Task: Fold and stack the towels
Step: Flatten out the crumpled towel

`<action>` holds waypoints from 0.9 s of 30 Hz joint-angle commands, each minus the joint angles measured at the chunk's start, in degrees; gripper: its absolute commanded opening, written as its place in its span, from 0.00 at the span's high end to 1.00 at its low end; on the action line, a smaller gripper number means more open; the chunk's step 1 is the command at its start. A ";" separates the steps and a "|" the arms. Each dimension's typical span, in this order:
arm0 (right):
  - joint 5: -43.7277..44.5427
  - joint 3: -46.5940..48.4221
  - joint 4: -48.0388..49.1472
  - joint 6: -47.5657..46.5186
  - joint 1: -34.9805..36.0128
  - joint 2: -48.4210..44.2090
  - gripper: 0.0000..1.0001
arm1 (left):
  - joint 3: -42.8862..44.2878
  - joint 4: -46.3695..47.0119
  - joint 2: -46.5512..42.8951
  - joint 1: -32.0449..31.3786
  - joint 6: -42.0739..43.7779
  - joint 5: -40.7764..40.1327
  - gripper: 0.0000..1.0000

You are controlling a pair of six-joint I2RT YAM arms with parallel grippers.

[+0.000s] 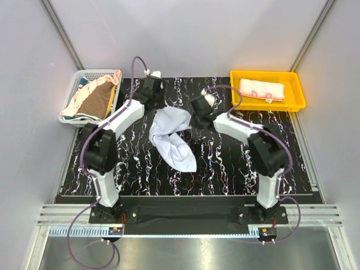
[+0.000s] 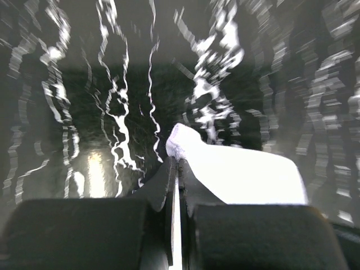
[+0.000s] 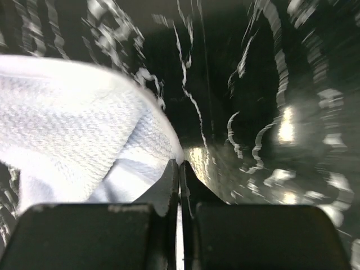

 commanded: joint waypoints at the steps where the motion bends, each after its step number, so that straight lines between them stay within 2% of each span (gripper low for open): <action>1: 8.30 5.90 -4.84 -11.96 -1.40 -12.25 1.00 | -0.62 1.99 -10.65 -0.41 -0.91 -0.64 1.00; 8: 12.17 12.95 -10.22 -29.47 -1.40 -25.51 1.00 | -1.50 -0.03 -26.48 -4.97 -0.21 -4.69 1.00; 12: 10.42 15.49 -11.00 -40.00 -1.40 -32.55 1.00 | -0.80 -1.79 -36.31 -9.02 1.19 -6.88 1.00; 16: 7.96 16.38 -12.50 -45.72 -1.49 -38.88 1.00 | -1.14 -3.02 -43.16 -13.94 3.04 -8.56 1.00; 19: 3.39 16.20 -12.86 -48.11 -1.40 -43.72 1.00 | -1.41 -3.81 -46.70 -18.15 4.35 -9.61 1.00; 27: -2.76 20.77 -16.54 -47.77 -1.40 -51.37 1.00 | 2.98 -7.15 -52.68 -23.79 5.68 -10.40 1.00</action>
